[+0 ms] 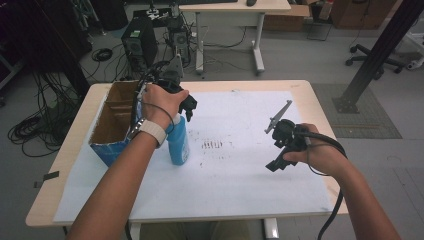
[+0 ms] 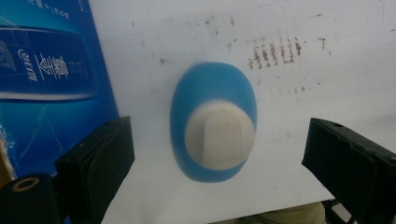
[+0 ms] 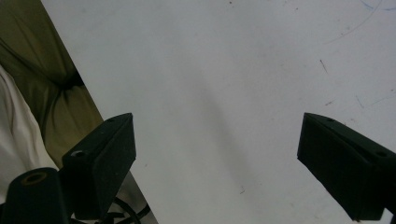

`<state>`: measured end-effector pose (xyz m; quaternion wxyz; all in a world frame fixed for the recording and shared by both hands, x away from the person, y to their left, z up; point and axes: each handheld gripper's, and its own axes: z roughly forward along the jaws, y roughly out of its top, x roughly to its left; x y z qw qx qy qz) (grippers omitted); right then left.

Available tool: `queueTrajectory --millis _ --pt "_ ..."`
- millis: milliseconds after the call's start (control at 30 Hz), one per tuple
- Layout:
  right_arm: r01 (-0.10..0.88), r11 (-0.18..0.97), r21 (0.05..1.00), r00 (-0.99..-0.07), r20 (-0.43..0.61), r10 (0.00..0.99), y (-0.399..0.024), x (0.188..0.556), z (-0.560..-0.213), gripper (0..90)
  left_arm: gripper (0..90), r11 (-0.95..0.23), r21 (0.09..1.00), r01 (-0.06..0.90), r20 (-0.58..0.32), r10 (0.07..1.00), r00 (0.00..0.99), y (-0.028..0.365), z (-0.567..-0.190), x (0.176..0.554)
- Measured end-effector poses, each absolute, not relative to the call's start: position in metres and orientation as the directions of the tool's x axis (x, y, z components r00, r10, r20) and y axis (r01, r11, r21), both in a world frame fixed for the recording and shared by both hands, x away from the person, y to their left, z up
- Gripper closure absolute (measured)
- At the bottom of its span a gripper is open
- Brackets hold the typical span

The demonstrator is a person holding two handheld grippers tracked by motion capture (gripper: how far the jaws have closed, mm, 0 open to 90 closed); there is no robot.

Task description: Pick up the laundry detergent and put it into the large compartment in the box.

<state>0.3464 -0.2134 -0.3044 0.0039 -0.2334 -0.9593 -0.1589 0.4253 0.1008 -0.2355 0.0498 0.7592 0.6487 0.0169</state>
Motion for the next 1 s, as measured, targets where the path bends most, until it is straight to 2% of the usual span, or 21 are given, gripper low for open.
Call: queueTrajectory --millis 1000 --pt "0.451 0.842 0.296 -0.891 0.089 0.446 -0.212 0.348 -0.309 11.7 9.5 -0.168 0.078 0.983 -0.036 0.985 0.171 0.1 -0.256 0.429"
